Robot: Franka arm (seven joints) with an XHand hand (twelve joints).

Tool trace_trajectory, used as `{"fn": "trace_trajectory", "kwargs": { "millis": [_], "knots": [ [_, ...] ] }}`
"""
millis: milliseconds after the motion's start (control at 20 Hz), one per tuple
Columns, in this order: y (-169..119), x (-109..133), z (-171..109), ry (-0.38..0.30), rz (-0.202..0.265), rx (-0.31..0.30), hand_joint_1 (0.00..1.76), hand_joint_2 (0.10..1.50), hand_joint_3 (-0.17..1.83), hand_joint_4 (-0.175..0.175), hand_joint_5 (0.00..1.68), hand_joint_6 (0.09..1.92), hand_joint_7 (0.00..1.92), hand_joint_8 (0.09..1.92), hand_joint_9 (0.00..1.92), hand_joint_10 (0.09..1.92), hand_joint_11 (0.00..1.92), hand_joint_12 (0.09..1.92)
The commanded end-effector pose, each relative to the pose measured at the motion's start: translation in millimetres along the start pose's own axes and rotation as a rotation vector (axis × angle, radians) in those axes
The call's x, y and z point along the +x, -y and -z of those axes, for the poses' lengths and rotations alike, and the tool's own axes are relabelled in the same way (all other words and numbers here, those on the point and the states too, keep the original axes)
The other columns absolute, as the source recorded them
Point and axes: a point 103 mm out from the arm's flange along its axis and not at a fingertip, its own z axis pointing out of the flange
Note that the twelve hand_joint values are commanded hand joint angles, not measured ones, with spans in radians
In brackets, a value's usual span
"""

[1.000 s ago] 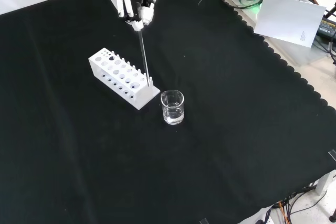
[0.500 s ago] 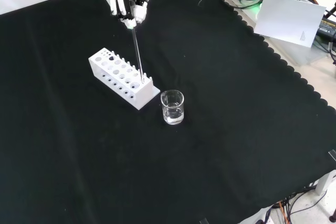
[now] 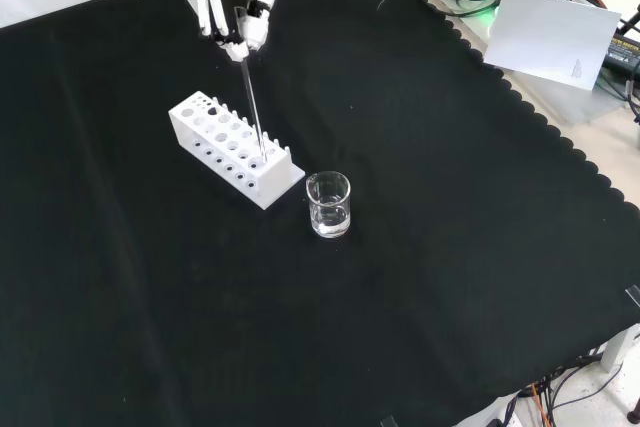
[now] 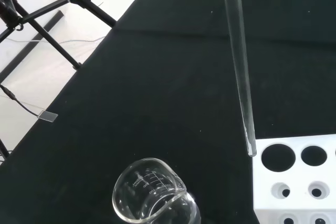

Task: Put the glass rod back on the white test tube rack.

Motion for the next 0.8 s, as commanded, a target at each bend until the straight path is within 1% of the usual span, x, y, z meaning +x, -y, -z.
{"fn": "trace_trajectory", "kwargs": {
  "millis": [50,250,400,450,500,600,800],
  "knots": [
    [-1,-6,0,-0.007,-0.01,0.006,1.3,1.14,-0.17,-0.175,1.38,0.09,1.02,1.27,1.6,1.05,1.59,0.96],
    [-1,-12,0,-0.023,-0.012,0.008,1.3,1.14,-0.17,-0.175,1.38,0.09,1.02,1.27,1.6,1.05,1.59,0.96],
    [1,-29,0,-0.039,-0.009,0.003,1.3,1.14,-0.17,-0.175,1.38,0.09,1.02,1.27,1.6,1.05,1.59,0.96],
    [0,-26,-1,-0.012,-0.017,0.001,1.3,1.14,-0.17,-0.175,1.38,0.09,1.02,1.27,1.6,1.05,1.59,0.96],
    [0,-26,-2,-0.01,-0.017,0.001,1.3,1.14,-0.17,-0.175,1.38,0.09,1.02,1.27,1.6,1.05,1.59,0.96],
    [1,-28,-1,-0.017,-0.018,-0.001,1.3,1.14,-0.17,-0.175,1.38,0.09,1.02,1.27,1.6,1.05,1.59,0.96],
    [-1,-38,-1,-0.036,-0.022,0.003,1.3,1.14,-0.17,-0.175,1.38,0.09,1.02,1.27,1.6,1.05,1.59,0.96]
  ]
}}
